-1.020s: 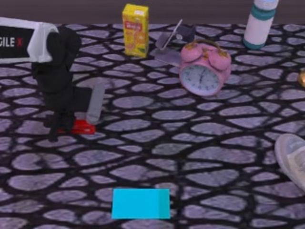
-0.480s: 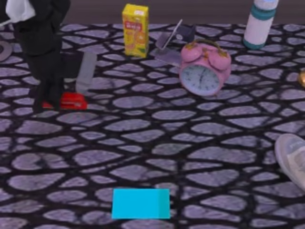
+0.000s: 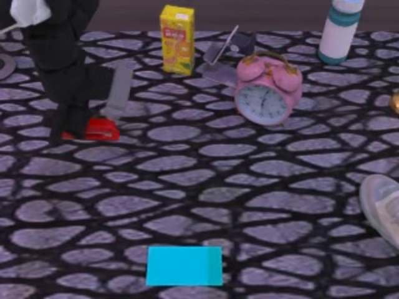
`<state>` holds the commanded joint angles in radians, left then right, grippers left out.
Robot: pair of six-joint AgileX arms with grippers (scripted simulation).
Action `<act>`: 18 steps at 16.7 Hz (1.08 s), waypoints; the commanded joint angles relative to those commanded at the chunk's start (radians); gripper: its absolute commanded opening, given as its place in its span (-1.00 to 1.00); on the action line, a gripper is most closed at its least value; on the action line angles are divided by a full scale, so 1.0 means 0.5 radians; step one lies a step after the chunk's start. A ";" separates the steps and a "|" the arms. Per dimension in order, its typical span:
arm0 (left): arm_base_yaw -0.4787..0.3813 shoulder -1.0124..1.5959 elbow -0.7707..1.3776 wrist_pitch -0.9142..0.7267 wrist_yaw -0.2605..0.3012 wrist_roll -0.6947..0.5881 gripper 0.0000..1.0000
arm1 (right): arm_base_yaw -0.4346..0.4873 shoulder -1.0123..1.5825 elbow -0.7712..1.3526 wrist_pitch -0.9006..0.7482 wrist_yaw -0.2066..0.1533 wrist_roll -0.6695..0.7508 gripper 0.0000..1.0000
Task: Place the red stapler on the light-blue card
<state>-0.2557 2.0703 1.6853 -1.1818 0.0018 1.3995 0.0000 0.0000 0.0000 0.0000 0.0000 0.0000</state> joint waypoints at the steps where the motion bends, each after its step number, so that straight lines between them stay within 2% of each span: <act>1: -0.061 -0.036 -0.036 0.003 0.001 -0.067 -1.00 | 0.000 0.000 0.000 0.000 0.000 0.000 1.00; 4: -0.320 -0.186 -0.197 0.009 0.004 -0.375 -1.00 | 0.000 0.000 0.000 0.000 0.000 0.000 1.00; 8: -0.758 -0.420 -0.463 0.012 0.012 -0.903 -1.00 | 0.000 0.000 0.000 0.000 0.000 0.000 1.00; 11: -1.003 -0.566 -0.614 0.023 0.013 -1.158 -1.00 | 0.000 0.000 0.000 0.000 0.000 0.000 1.00; 13: -1.064 -0.611 -0.658 0.028 0.013 -1.220 -1.00 | 0.000 0.000 0.000 0.000 0.000 0.000 1.00; 18: -1.058 -0.602 -0.657 0.032 0.015 -1.219 -1.00 | 0.000 0.000 0.000 0.000 0.000 0.000 1.00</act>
<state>-0.7849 1.7693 1.3569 -1.1657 0.0092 0.7902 0.0000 0.0000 0.0000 0.0000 0.0000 0.0000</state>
